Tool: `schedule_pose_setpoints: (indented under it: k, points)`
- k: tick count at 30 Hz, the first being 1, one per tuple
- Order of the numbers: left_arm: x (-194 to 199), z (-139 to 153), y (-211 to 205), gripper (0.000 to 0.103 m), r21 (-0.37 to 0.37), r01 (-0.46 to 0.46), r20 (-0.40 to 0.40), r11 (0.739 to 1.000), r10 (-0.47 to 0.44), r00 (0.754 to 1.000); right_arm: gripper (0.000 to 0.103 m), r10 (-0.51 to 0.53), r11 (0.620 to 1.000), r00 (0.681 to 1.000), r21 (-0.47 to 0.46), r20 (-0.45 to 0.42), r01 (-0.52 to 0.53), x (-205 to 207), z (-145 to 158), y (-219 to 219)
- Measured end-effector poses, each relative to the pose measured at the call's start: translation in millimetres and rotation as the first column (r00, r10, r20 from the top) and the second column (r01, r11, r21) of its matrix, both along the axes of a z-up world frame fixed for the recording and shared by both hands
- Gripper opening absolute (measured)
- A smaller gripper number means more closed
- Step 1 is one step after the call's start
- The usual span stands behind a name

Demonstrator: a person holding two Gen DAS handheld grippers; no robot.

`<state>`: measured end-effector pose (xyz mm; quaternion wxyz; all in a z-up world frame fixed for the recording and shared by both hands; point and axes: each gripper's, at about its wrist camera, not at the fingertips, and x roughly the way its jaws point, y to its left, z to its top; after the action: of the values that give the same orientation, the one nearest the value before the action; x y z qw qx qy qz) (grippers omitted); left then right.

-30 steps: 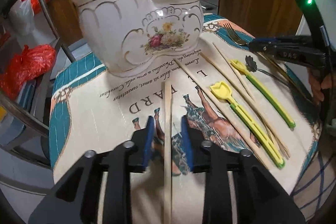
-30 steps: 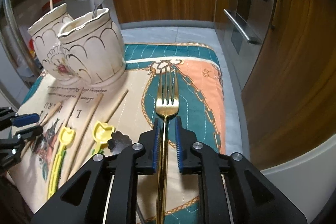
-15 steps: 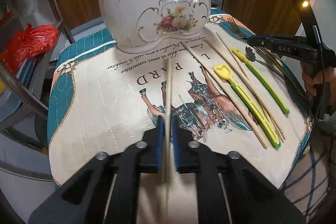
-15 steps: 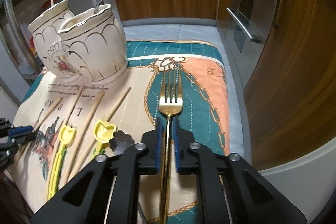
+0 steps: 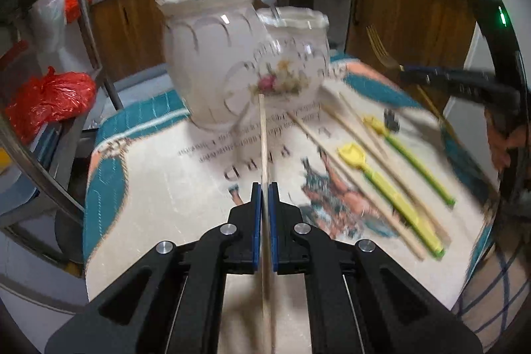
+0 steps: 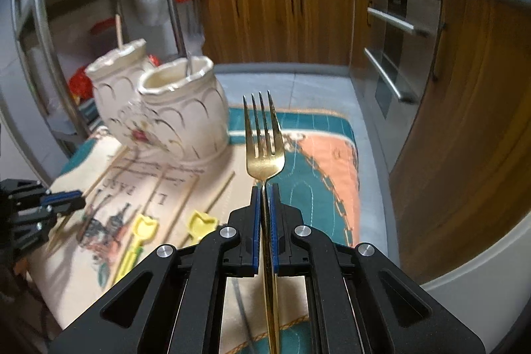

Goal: Organize utensils
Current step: 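Lift chopstick over tall cup with left while right carries gold fork over short cup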

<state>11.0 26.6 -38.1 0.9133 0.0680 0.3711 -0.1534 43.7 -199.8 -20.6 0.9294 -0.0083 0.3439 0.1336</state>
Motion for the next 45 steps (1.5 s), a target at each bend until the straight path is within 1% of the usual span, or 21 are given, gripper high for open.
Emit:
schedule_pose_setpoints:
  k: [1, 2, 5, 9, 13, 18, 23, 26, 28, 32, 35, 38, 41, 43, 45]
  points:
    - [-2, 6, 3, 0.004, -0.034, -0.002, 0.027, 0.999, 0.003, 1.000, 0.006, 0.004, 1.000, 1.000, 0.001, 0.012, -0.004, -1, 3, 0]
    - [-3, 10, 5, 0.004, -0.049, -0.008, 0.046, 0.999, 0.010, 0.999, 0.006, 0.008, 1.000, 1.000, 0.004, 0.029, -0.008, -5, 8, 0]
    - [-6, 21, 9, 0.004, -0.092, -0.022, 0.098, 0.995, 0.031, 0.995, 0.006, 0.019, 1.000, 0.997, 0.013, 0.072, -0.020, -13, 18, 0]
    - [-11, 37, 13, 0.004, -0.141, -0.032, 0.177, 0.990, 0.057, 0.983, 0.006, 0.031, 0.999, 0.990, 0.032, 0.138, -0.036, -21, 31, 0]
    - [-12, 50, 16, 0.004, -0.196, -0.027, 0.219, 0.980, 0.071, 0.973, 0.006, 0.040, 0.997, 0.978, 0.056, 0.206, -0.052, -29, 42, 2]
    - [-14, 66, 17, 0.004, -0.210, -0.021, 0.286, 0.977, 0.082, 0.955, 0.006, 0.037, 0.993, 0.956, 0.096, 0.291, -0.068, -32, 58, 9]
    - [-8, 82, 20, 0.004, -0.226, -0.018, 0.339, 0.974, 0.096, 0.936, 0.006, 0.042, 0.990, 0.942, 0.116, 0.334, -0.085, -28, 71, 17]
    - [0, 92, 23, 0.004, -0.247, -0.010, 0.358, 0.969, 0.101, 0.928, 0.006, 0.057, 0.988, 0.938, 0.117, 0.341, -0.103, -22, 80, 23]
    - [8, 101, 27, 0.004, -0.260, -0.005, 0.369, 0.965, 0.105, 0.923, 0.006, 0.069, 0.986, 0.942, 0.122, 0.329, -0.114, -16, 85, 27]
    - [25, 119, 30, 0.004, -0.273, -0.003, 0.416, 0.962, 0.121, 0.901, 0.006, 0.093, 0.982, 0.943, 0.129, 0.319, -0.140, -5, 98, 32]
    - [42, 128, 32, 0.004, -0.286, -0.009, 0.444, 0.958, 0.141, 0.885, 0.006, 0.096, 0.979, 0.936, 0.135, 0.340, -0.150, 1, 109, 35]
    - [63, 133, 37, 0.004, -0.325, -0.019, 0.447, 0.945, 0.171, 0.878, 0.006, 0.095, 0.972, 0.927, 0.169, 0.362, -0.166, 12, 120, 37]
    - [85, 135, 43, 0.004, -0.380, -0.026, 0.443, 0.925, 0.207, 0.872, 0.006, 0.092, 0.962, 0.917, 0.204, 0.388, -0.183, 18, 127, 39]
    - [97, 134, 43, 0.004, -0.390, -0.034, 0.448, 0.920, 0.222, 0.866, 0.006, 0.091, 0.952, 0.907, 0.230, 0.412, -0.200, 24, 130, 40]
    - [107, 131, 38, 0.004, -0.382, -0.045, 0.460, 0.923, 0.233, 0.857, 0.006, 0.085, 0.947, 0.900, 0.245, 0.428, -0.206, 30, 133, 42]
